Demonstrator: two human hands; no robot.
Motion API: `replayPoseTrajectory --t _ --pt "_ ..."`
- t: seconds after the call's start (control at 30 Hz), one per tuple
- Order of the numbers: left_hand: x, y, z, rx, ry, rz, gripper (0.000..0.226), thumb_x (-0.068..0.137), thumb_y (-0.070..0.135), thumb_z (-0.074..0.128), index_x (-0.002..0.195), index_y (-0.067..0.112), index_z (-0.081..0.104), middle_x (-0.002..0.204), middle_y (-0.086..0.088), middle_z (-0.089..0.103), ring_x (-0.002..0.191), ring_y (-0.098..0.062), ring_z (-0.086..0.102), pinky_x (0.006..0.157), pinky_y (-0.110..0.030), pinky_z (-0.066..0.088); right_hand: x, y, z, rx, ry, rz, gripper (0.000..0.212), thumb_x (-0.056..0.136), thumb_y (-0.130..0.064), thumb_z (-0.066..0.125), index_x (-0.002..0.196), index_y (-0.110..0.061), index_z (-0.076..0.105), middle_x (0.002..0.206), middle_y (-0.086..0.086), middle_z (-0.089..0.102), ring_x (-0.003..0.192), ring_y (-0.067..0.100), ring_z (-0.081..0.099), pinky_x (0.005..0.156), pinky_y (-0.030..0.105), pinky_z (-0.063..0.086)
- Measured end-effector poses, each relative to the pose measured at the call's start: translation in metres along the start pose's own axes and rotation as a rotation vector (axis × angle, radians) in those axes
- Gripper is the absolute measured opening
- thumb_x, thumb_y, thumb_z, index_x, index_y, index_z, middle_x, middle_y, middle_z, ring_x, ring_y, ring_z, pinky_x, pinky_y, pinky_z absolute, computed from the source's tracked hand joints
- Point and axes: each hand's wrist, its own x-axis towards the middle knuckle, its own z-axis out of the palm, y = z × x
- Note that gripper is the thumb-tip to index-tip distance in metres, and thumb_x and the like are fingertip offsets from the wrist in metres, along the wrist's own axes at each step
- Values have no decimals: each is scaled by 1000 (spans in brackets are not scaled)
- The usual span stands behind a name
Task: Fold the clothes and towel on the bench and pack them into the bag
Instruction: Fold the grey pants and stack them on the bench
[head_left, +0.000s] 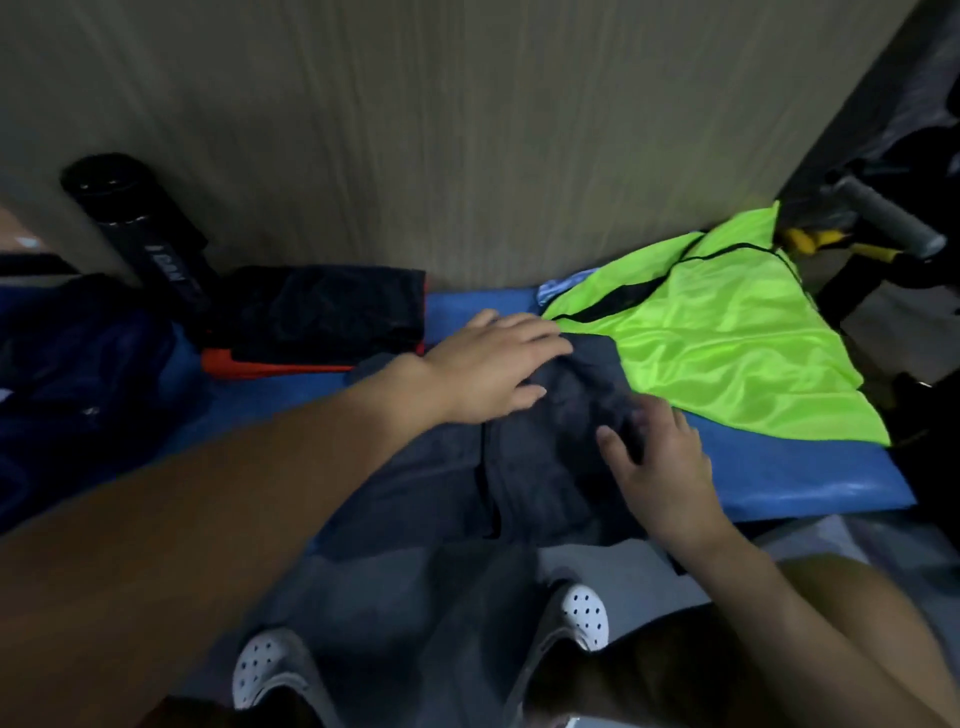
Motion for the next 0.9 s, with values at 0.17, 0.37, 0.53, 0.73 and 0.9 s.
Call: replayPoseTrajectory --t 0.17,0.37,0.53,0.73,0.9 --pt "67 8 11 -24 -151 181 70 93 34 65 153 27 31 163 5 23 148 -14 23 119 -37 23 0 31 1 145 -72 231 64 82 -51 71 129 -12 50 119 8 59 119 31 53 97 48 41" --pt "103 14 28 75 -258 243 67 91 40 67 150 34 36 147 10 42 139 -13 28 112 -35 20 -3 31 -1 -61 -123 207 58 74 -64 70 114 -25 53 115 -2 61 119 24 51 91 39 32" --pt "113 8 23 96 -195 268 42 87 38 71 127 31 60 115 9 54 121 -16 41 104 -34 27 -5 32 -4 -85 -140 150 49 76 -63 67 107 -27 54 107 -5 64 115 21 52 88 38 28" --pt "106 -8 13 -46 -57 310 21 83 30 76 102 27 67 106 13 59 113 -12 47 97 -36 32 -7 30 -8 44 -113 86 28 82 -44 66 74 -22 51 77 -8 57 99 22 50 76 35 19" --pt "98 -26 0 -105 69 208 15 84 26 75 96 25 66 97 15 64 104 -10 55 93 -33 33 10 32 -15 361 20 89 30 80 -21 72 65 -24 47 58 -10 53 73 26 58 76 40 44"
